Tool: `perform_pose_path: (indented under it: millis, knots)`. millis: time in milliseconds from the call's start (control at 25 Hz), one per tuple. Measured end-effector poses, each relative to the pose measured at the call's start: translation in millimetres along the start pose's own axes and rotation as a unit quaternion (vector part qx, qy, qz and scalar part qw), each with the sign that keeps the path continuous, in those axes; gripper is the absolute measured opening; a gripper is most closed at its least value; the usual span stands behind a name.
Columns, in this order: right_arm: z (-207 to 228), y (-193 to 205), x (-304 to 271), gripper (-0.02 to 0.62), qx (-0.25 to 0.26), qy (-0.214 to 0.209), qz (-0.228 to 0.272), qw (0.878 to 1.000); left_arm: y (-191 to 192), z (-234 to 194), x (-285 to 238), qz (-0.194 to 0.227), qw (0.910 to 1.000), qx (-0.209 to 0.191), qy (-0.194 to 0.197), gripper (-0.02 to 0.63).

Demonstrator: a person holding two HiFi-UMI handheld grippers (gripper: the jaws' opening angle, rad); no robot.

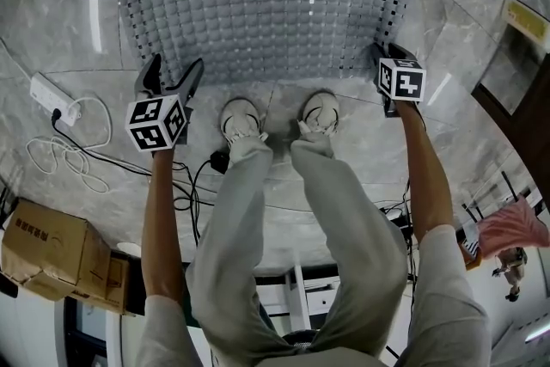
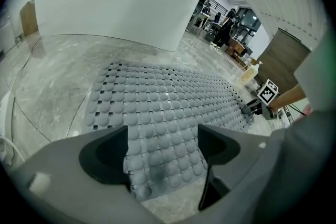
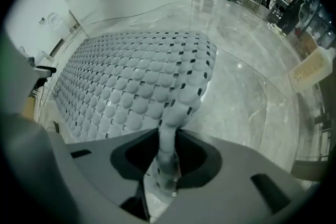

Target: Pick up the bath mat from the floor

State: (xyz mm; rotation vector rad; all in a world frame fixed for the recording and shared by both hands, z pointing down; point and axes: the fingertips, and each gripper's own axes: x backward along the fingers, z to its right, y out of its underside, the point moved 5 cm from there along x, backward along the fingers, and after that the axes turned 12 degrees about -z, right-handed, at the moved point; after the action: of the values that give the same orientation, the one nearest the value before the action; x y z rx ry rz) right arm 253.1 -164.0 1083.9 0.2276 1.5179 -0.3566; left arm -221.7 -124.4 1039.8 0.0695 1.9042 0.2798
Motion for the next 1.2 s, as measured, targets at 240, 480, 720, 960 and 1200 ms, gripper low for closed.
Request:
perform_pose_path:
  millis: [240,480,720,960,1200]
  knots:
    - [-14,-1,2,0.054,0.019,-0.014,-0.003,1.000,9,-11,12,-0.008,0.9999,0.006,-0.014,0.402]
    - [-10,1,4,0.049,0.018,-0.008,-0.010,1.000,16,-32,13,-0.021,0.9990,0.014,-0.038,0.422]
    - [-11,-1,2,0.049,0.025,-0.013,-0.005,1.000,18,-61,-3,-0.044,0.9963,0.022,-0.070,0.442]
    - [-11,0,1,0.049,0.031,-0.019,-0.003,0.999,29,-79,-21,-0.059,0.9935,0.035,-0.091,0.462]
    - [-11,1,2,0.049,0.031,-0.016,0.001,0.999,30,-82,-29,-0.063,0.9909,0.034,-0.114,0.468]
